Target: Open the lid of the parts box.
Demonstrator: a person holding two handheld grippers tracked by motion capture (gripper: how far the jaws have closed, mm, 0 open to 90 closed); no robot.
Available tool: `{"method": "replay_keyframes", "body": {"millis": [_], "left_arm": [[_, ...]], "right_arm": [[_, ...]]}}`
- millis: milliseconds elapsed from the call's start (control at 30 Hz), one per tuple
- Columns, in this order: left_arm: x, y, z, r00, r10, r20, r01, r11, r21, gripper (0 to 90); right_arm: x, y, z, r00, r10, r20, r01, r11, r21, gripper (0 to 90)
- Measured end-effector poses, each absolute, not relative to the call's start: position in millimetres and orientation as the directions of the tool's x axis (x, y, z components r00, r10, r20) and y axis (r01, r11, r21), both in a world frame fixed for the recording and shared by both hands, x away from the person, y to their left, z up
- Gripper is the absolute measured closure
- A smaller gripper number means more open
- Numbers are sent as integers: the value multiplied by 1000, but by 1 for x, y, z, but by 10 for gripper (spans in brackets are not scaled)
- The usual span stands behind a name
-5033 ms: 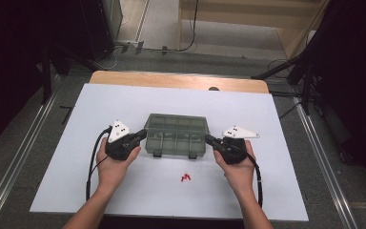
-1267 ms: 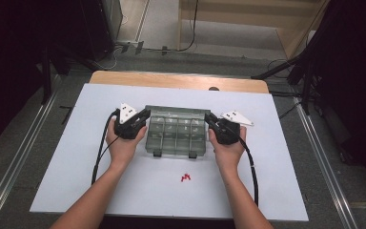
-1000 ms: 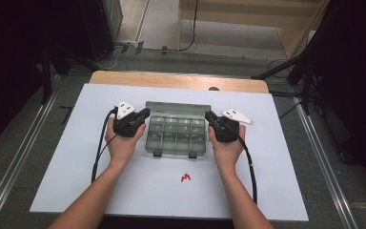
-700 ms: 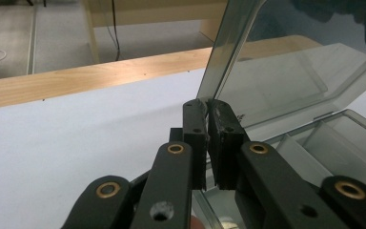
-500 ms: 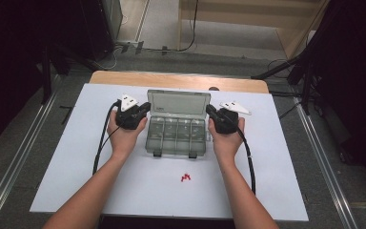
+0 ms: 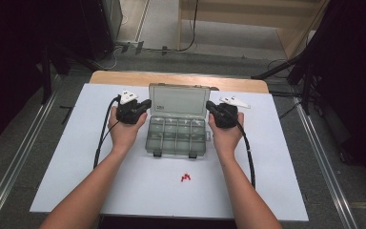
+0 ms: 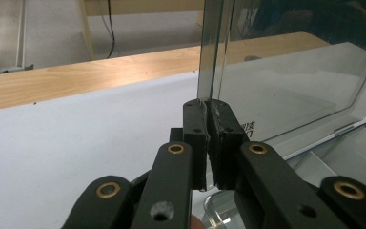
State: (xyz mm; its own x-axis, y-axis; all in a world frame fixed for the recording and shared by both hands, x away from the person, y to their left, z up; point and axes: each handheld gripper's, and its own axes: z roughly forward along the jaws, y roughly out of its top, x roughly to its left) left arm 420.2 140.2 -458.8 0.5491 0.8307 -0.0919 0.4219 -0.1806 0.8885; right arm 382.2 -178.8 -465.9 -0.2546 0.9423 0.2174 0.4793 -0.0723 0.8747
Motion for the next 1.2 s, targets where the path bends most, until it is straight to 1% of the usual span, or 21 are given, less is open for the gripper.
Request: {"method": "replay_keyframes", "body": {"millis": [233, 300, 433, 600, 733, 900, 967, 1100, 1200], "left_arm": [[426, 142, -460, 551, 827, -114, 441, -173, 881, 866], [430, 143, -464, 549, 826, -130, 461, -170, 871, 866], [431, 140, -468, 541, 833, -117, 465, -180, 867, 860], [436, 141, -468, 543, 830, -129, 483, -183, 856, 862], [445, 143, -468, 539, 823, -178, 527, -164, 834, 863], [451, 144, -469, 532, 820, -208, 562, -159, 812, 864], [456, 144, -468, 528, 819, -224, 591, -165, 789, 864], [463, 145, -469, 528, 809, -258, 621, -160, 768, 864], [468, 145, -471, 526, 808, -267, 649, -177, 740, 866]], "right_arm": [[391, -179, -470, -244, 942, 233, 512, -79, 855, 874], [394, -178, -469, -240, 943, 230, 523, -74, 849, 877], [397, -178, -470, -238, 944, 230, 527, -74, 847, 879], [405, -179, -471, -236, 942, 238, 551, -72, 831, 882], [412, -180, -472, -238, 941, 239, 573, -63, 817, 886], [420, -182, -473, -237, 936, 258, 607, -64, 792, 885], [423, -183, -474, -239, 934, 266, 620, -65, 782, 885], [428, -184, -477, -233, 930, 283, 639, -73, 766, 885], [432, -185, -479, -230, 930, 286, 657, -69, 751, 885]]}}
